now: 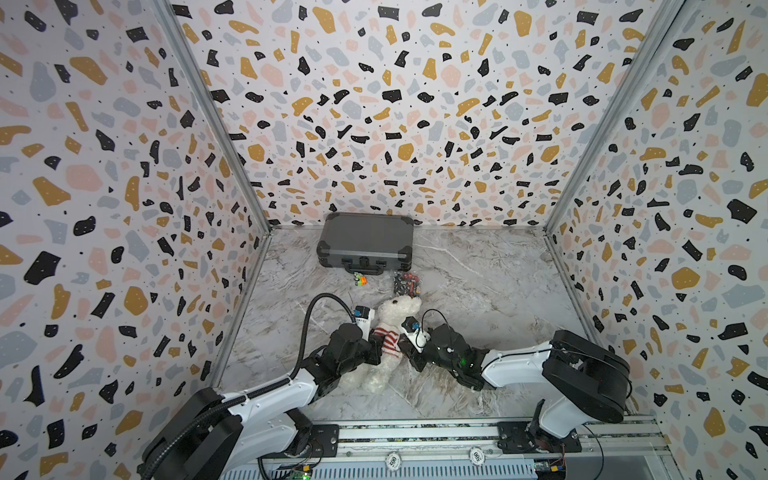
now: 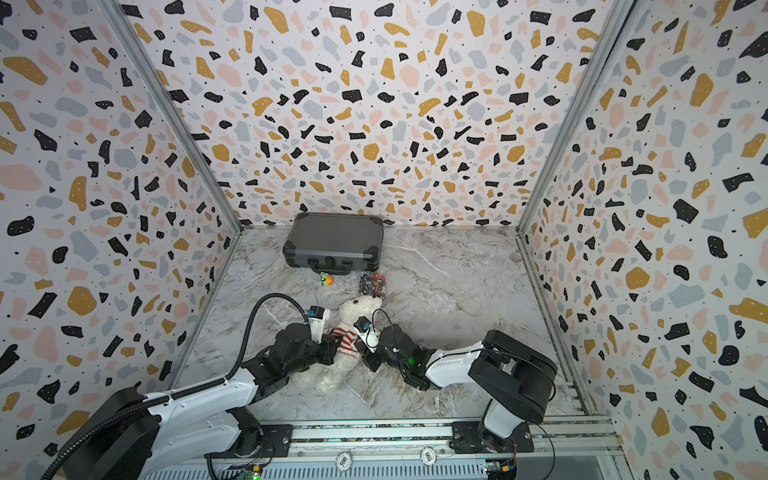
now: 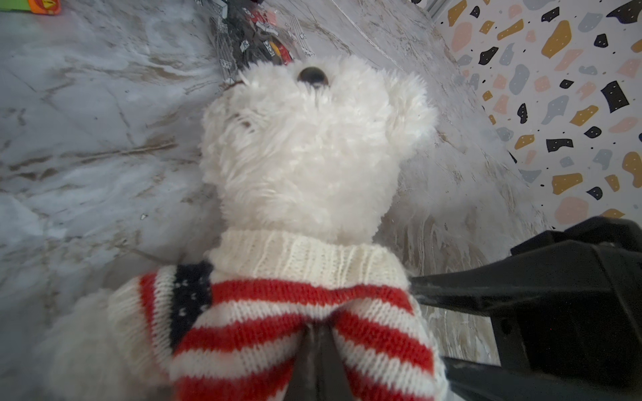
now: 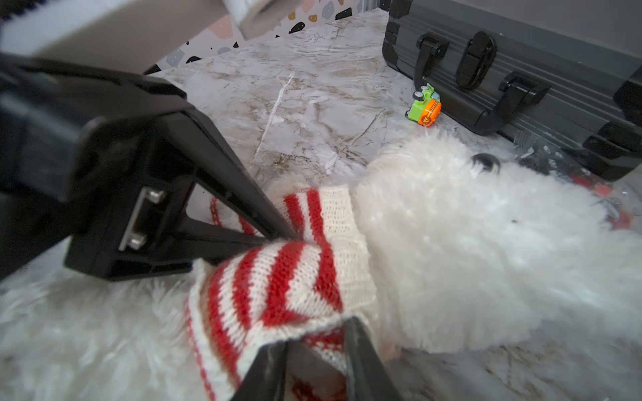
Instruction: Dress the teddy bear
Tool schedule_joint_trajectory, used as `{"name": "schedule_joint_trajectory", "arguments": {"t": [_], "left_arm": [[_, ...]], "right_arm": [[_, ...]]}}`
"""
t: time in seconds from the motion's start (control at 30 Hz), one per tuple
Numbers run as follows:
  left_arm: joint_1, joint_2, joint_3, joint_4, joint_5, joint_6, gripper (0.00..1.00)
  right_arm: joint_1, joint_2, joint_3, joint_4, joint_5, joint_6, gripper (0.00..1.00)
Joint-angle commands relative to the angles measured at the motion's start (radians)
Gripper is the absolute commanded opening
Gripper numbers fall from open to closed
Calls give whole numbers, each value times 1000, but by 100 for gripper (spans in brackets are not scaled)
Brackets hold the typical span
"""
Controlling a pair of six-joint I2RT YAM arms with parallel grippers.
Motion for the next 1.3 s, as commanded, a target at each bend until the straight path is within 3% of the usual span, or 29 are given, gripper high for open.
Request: {"name": "schedule_joint_trajectory", "arguments": {"t": [0.0, 0.27, 0.7, 1.03, 1.27], "left_arm": [[-12, 1, -20, -21, 113, 46, 0], [-12, -19, -23, -15, 118, 38, 0], [-12, -118, -48, -33, 110, 8, 0], [-12, -200, -66, -77, 58, -12, 0], [-12, -168, -96, -43, 59, -12, 0]], "right_arm": [[28, 2, 62, 26, -16, -23, 33], [58, -19, 47, 21, 53, -58, 37], [110, -130, -36, 24, 81, -105, 0], [190, -350, -98, -38, 170, -85, 0], [194, -387, -86, -90, 179, -48, 0]]}}
